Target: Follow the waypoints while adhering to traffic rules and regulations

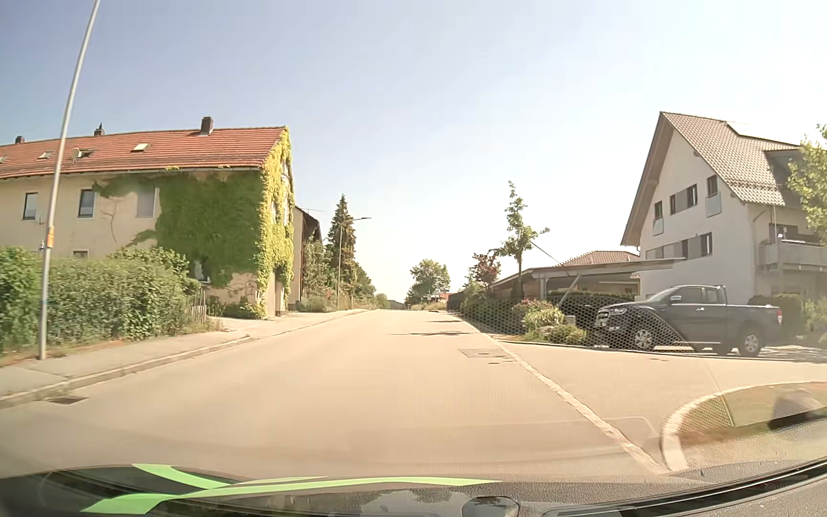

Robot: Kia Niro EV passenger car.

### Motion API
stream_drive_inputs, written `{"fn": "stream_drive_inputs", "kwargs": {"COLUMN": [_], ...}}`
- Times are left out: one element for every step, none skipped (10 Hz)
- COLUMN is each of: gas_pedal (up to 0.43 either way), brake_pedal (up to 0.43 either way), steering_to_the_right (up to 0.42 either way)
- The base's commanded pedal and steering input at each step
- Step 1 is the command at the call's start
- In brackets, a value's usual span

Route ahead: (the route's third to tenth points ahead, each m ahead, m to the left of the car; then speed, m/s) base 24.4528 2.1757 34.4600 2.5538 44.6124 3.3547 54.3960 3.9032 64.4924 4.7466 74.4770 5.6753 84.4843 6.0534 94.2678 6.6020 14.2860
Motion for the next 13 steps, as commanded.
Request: {"fn": "stream_drive_inputs", "kwargs": {"gas_pedal": [0.189, 0.197, 0.197, 0.209, 0.24, 0.248, 0.268, 0.28, 0.28, 0.26, 0.228, 0.209, 0.209], "brake_pedal": [0.0, 0.0, 0.0, 0.0, 0.0, 0.0, 0.0, 0.0, 0.0, 0.0, 0.0, 0.0, 0.0], "steering_to_the_right": [-0.004, -0.005, -0.005, -0.007, -0.008, -0.009, -0.011, -0.011, -0.011, -0.011, -0.011, -0.011, -0.011]}}
